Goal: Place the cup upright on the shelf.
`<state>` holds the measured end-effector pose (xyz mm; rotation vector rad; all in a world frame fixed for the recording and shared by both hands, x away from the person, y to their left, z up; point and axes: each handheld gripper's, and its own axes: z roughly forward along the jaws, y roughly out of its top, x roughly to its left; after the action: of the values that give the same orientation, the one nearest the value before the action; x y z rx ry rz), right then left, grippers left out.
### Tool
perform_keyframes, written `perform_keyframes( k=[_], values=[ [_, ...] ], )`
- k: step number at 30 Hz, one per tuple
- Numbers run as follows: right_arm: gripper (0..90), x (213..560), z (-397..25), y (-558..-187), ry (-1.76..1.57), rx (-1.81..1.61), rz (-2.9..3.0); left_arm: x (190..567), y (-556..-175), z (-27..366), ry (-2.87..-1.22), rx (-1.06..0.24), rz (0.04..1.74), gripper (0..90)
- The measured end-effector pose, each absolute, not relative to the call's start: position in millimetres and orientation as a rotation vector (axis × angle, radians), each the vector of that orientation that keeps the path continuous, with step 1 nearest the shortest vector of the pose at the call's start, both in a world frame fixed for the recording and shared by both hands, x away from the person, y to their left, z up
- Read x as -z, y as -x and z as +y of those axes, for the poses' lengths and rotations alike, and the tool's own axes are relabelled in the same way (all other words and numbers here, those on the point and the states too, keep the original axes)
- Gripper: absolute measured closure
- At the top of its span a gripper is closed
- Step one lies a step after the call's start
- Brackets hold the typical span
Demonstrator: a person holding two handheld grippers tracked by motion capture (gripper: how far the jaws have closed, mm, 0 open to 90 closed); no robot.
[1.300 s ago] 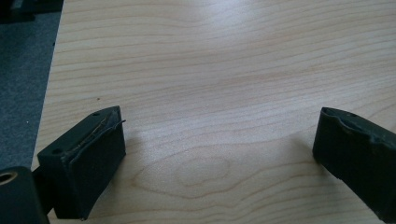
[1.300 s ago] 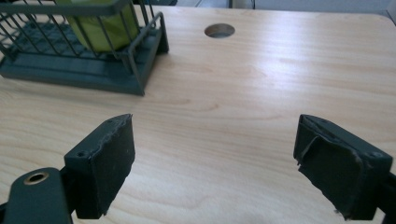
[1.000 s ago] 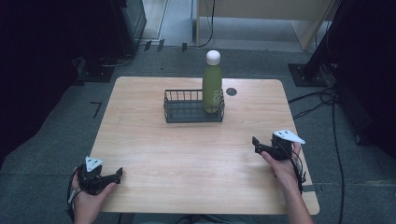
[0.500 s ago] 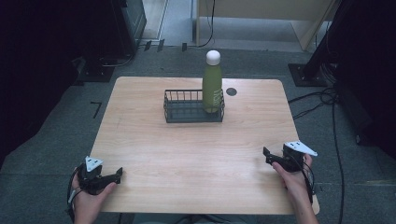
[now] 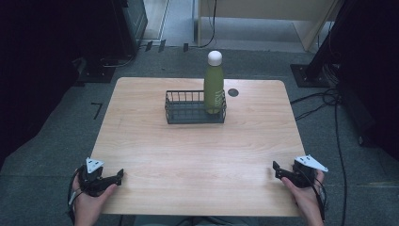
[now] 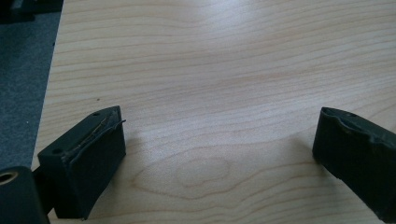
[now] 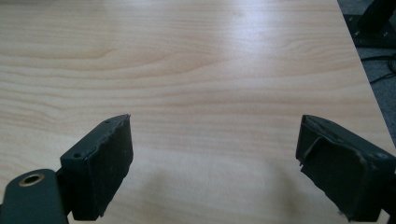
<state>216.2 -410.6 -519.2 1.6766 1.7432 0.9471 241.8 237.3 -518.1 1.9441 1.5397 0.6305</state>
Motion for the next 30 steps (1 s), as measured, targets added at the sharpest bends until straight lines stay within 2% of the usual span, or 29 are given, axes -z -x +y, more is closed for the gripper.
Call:
perform_keyframes(
  k=[14,30],
  values=[
    [8.1,523,-416,-197,-1.672,-0.827,1.777,518,-242,237,-1.944,-0.629,1.540,2.8],
    [6.8,526,-415,-200,-1.712,-0.799,1.804,518,-242,237,-1.944,-0.629,1.540,2.7]
  ],
)
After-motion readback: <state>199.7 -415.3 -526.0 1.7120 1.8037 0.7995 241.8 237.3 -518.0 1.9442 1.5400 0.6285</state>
